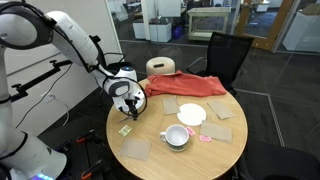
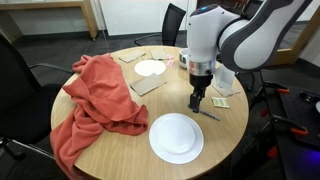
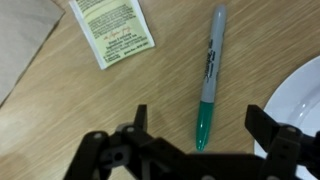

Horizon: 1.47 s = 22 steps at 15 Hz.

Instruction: Put the marker inside the mug cup

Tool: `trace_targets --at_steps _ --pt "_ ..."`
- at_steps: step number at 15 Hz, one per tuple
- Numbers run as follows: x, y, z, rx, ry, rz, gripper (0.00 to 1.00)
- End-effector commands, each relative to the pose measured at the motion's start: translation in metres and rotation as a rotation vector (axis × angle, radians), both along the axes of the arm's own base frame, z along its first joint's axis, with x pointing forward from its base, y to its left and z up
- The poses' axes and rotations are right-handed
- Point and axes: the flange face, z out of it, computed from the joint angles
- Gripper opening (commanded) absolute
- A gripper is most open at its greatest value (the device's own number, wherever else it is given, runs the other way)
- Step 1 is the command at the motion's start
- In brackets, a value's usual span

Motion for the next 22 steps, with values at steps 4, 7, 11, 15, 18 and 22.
trace_targets --at_steps 4,7,11,15,18,22 --pt "0.008 -0.001 -0.007 -0.009 -0.006 -0.037 0.49" --pt "0.010 -0.002 -0.008 -0.009 -0.004 -0.041 0.27" --pt "0.012 -0.002 -0.006 -0.009 -0.004 -0.046 0.01" --pt "0.015 -0.007 0.019 -0.022 -0.045 -0.060 0.04" --pt "0.021 -0.017 0.055 -0.035 -0.113 -0.094 0.04" --pt "0.035 -0.041 0.120 -0.078 -0.228 -0.130 0.04"
